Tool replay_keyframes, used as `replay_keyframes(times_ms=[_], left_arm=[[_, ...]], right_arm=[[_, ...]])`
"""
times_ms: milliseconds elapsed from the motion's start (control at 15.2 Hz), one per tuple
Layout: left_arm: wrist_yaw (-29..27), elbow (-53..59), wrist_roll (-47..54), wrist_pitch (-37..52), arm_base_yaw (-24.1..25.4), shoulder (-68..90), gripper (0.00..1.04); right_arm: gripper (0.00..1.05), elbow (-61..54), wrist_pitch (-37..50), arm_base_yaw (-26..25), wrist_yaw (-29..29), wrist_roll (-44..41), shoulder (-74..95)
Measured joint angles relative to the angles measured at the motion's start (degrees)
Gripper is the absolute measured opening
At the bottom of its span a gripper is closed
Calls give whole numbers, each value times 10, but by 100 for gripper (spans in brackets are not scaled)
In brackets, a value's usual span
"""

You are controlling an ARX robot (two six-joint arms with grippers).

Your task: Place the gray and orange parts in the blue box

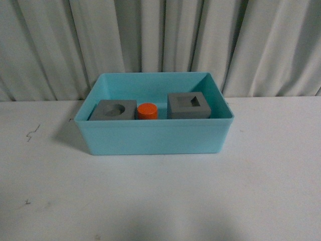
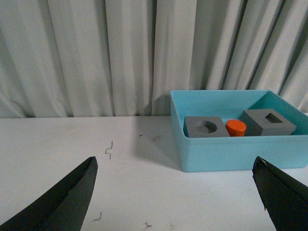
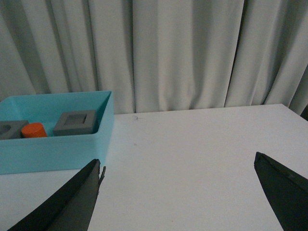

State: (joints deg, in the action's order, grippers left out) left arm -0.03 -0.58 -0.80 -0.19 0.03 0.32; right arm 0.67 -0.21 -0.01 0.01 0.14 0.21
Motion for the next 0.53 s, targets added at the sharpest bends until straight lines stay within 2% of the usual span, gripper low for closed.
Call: replay_keyframes(times_ms=[526], left_arm=[[0,0,0,0,0,0,98]], right_arm=[[98,0,0,0,0,0,0]])
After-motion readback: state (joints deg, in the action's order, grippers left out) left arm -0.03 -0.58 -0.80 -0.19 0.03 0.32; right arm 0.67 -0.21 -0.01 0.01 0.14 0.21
